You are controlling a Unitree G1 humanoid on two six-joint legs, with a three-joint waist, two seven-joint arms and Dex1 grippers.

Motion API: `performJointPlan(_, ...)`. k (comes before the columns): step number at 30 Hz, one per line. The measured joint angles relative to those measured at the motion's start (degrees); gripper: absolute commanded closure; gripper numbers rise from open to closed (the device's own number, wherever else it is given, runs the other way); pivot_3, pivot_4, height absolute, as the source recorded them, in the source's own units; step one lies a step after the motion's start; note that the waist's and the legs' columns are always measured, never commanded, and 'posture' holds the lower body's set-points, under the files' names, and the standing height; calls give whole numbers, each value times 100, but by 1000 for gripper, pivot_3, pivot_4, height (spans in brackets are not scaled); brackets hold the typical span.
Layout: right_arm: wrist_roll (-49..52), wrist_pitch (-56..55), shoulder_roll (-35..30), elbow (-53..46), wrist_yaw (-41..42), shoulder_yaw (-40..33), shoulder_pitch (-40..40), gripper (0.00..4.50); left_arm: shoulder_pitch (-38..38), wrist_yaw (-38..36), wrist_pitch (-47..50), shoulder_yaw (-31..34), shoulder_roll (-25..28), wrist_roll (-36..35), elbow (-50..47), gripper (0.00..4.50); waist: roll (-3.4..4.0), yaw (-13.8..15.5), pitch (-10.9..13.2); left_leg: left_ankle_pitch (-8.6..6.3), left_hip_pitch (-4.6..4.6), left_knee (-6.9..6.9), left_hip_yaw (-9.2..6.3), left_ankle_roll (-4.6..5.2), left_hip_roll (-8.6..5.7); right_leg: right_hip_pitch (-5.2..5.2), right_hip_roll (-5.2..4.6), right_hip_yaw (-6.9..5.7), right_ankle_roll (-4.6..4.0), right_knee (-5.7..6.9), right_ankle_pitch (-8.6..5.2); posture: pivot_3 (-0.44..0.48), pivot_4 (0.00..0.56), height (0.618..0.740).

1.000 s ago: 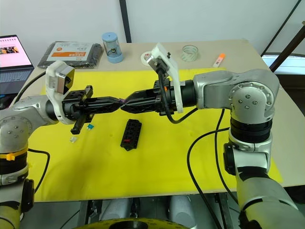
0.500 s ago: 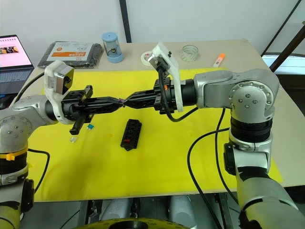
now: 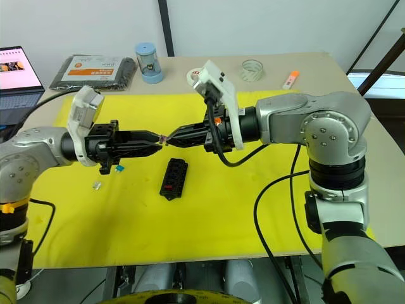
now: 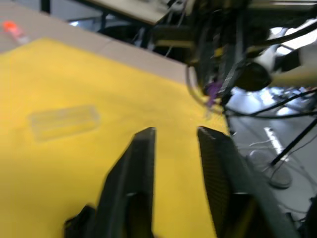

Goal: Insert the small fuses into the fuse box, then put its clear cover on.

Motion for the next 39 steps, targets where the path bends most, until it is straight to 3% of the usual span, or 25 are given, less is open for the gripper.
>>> performJointPlan(5, -743, -766, -344, -147, 540, 703, 7, 4500, 457, -536, -557, -107, 544, 566, 46, 131, 3, -5, 2, 0, 0, -2, 4, -1, 2, -5, 2, 0, -1, 1, -1, 0, 150, 740)
performJointPlan(6, -911, -917, -370, -173, 628, 852, 9, 4500, 547, -669, -699, -154, 645, 698, 91, 32, 3, -1, 2, 0, 0, -2, 4, -1, 2, -6, 2, 0, -1, 0, -1, 0, 150, 740)
performJointPlan(13, -1849, -1412, -346, -248, 777, 1742, 165, 4500, 973, -1434, -2107, -622, 977, 1896, 659, 32, 4, 15, 3, 0, -7, -1, 7, -1, 1, -11, 0, -1, -2, 0, -1, 0, 150, 740)
performJointPlan(18, -2084, -1274, -130, -376, 502, 1889, 306, 4500, 984, -1737, -2955, -801, 969, 2459, 1056, 32, 5, 9, 4, 2, -10, -1, 12, -4, 3, -15, -1, -1, -2, 1, -1, 0, 150, 740)
performJointPlan(29, -2648, -975, 159, -492, 151, 2590, 501, 4500, 834, -2064, -3874, -1080, 546, 2952, 1418, 32, 3, 5, 3, -6, -11, 0, 16, 10, 3, -17, -2, -1, -1, 4, -1, 0, 150, 740)
performJointPlan(39, -2985, -1097, 325, -278, 188, 2644, 499, 4500, 950, -1945, -4109, -1291, 162, 3150, 1355, 32, 3, 2, 2, -5, -9, 0, 16, 10, 4, -17, -1, -1, 0, 6, 0, 0, 150, 740)
